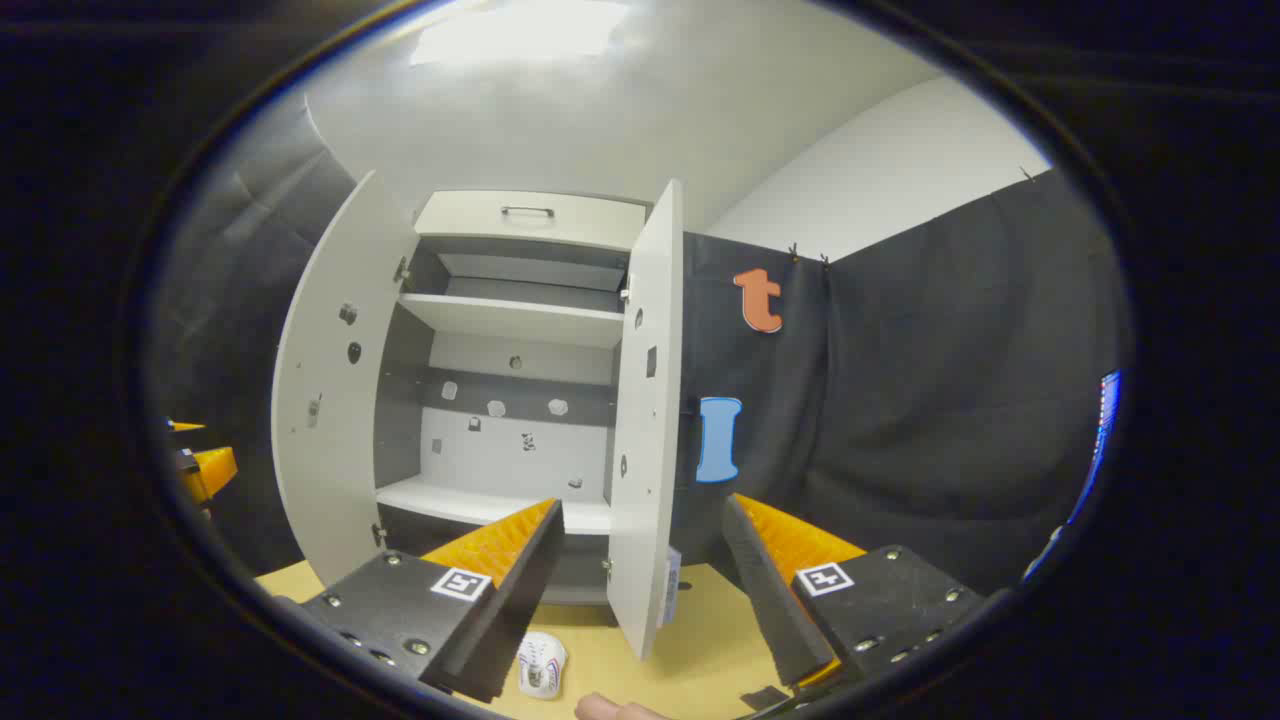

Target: Grab one shoe with the right hand and put it into the shoe cabinet, grab the other shoe with the left hand and put it into the shoe cabinet; then close the right door with the right hand and the left door with the left hand.

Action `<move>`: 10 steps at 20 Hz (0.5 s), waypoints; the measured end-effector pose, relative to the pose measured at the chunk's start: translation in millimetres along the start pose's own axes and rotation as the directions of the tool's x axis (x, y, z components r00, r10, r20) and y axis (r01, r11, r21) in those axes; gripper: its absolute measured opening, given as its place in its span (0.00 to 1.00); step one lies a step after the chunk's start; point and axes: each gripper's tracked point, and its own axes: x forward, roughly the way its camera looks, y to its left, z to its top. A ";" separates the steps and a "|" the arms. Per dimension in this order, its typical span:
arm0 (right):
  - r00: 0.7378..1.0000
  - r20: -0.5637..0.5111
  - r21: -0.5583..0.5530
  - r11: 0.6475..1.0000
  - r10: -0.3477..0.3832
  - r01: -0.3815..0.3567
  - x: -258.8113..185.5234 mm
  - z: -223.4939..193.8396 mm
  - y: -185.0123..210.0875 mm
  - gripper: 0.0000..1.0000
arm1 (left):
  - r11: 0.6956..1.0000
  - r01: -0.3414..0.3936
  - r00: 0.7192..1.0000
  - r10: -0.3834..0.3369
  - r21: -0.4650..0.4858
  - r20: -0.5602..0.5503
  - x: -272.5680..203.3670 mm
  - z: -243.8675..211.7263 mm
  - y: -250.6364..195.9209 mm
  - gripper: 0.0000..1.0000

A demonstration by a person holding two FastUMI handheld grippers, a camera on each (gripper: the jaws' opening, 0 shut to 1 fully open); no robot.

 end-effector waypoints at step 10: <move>0.998 -0.029 -0.052 0.997 0.051 -0.052 -0.8 -27.5 43.6 0.95 | 0.999 0.028 1.000 -0.028 -0.032 -0.011 3.0 -8.6 -2.9 0.95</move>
